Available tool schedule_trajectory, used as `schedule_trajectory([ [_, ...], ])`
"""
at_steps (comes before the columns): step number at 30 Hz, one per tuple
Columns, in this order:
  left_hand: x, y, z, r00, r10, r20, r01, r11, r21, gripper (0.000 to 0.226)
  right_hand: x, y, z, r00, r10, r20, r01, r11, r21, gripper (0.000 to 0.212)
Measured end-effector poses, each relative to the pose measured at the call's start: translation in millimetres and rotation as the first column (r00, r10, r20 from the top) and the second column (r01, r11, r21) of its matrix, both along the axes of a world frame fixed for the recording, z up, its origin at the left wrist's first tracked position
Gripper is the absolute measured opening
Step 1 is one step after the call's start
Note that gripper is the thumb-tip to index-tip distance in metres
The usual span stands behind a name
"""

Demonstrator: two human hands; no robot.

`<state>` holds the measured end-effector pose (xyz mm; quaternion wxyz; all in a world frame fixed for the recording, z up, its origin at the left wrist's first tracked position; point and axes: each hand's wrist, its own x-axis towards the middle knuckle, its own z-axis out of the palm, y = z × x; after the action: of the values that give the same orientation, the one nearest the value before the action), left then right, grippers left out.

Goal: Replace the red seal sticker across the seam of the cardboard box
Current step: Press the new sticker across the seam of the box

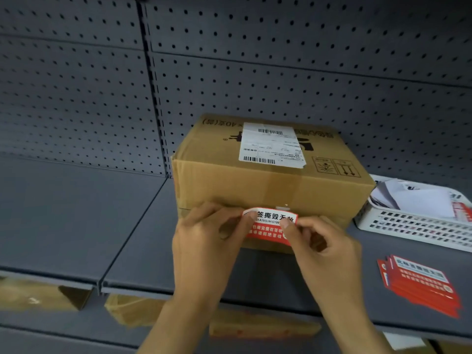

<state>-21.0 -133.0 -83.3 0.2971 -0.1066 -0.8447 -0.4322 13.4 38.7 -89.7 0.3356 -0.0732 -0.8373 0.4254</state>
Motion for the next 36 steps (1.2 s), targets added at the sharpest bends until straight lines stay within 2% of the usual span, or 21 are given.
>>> schedule_trajectory([
  [4,-7.5,2.5,-3.1,1.0,0.004,0.02,-0.003,0.999,-0.045,0.03,-6.4,-1.3,-3.3,0.999,-0.048,-0.022,0.048,0.999,0.021,0.018],
  [8,-11.7,3.4,-2.4,0.993,0.092,-0.069,-0.104,0.972,-0.212,0.029,-10.0,-5.1,-7.3,0.997,-0.071,-0.004,0.07,0.995,-0.074,0.018],
  [12,-15.2,4.5,-1.4,0.986,0.117,-0.116,-0.145,0.952,-0.271,0.032,-10.9,-4.9,-9.0,0.994,-0.108,0.014,0.109,0.991,-0.075,0.024],
  [14,-16.5,5.2,-0.8,0.981,0.129,-0.143,-0.167,0.941,-0.295,0.036,-10.6,-4.4,-6.1,0.988,-0.15,0.015,0.151,0.989,-0.007,0.028],
  [16,-19.5,2.5,-0.1,0.97,0.148,-0.194,-0.207,0.918,-0.339,0.046,-10.1,-2.8,-1.1,0.976,-0.216,-0.008,0.215,0.968,0.132,0.03],
  [18,-23.2,-4.7,1.7,0.953,0.164,-0.255,-0.255,0.888,-0.382,0.06,-10.3,-1.0,3.3,0.959,-0.28,-0.055,0.284,0.917,0.282,0.031],
  [21,-23.4,-14.1,6.4,0.948,0.158,-0.277,-0.267,0.869,-0.417,0.068,-9.1,-0.9,7.4,0.943,-0.326,-0.07,0.326,0.855,0.404,0.035],
  [24,-22.9,-18.0,9.4,0.948,0.146,-0.283,-0.255,0.881,-0.399,0.06,-4.4,7.1,11.6,0.922,-0.387,0.006,0.348,0.836,0.425,0.052],
  [27,-21.8,-20.2,14.2,0.918,0.091,-0.386,-0.23,0.915,-0.331,0.038,0.7,13.5,14.7,0.94,-0.341,-0.015,0.319,0.86,0.398,0.06],
  [29,-21.0,-14.8,18.7,0.926,0.079,-0.368,-0.198,0.934,-0.297,0.037,-1.9,3.3,12.6,0.961,-0.273,-0.03,0.259,0.866,0.427,0.065],
  [32,-23.2,-7.4,21.5,0.967,0.068,-0.245,-0.164,0.904,-0.395,0.063,-13.8,-12.1,9.1,0.976,-0.219,0.008,0.189,0.856,0.481,0.069],
  [34,-25.9,-9.4,23.8,0.979,0.072,-0.189,-0.153,0.878,-0.454,0.069,-18.6,-6.1,10.6,0.971,-0.238,0.026,0.198,0.858,0.474,0.068],
  [36,-28.1,-16.7,25.8,0.978,0.071,-0.195,-0.158,0.864,-0.477,0.068,-16.6,7.0,13.7,0.962,-0.273,0.026,0.233,0.863,0.448,0.064],
])
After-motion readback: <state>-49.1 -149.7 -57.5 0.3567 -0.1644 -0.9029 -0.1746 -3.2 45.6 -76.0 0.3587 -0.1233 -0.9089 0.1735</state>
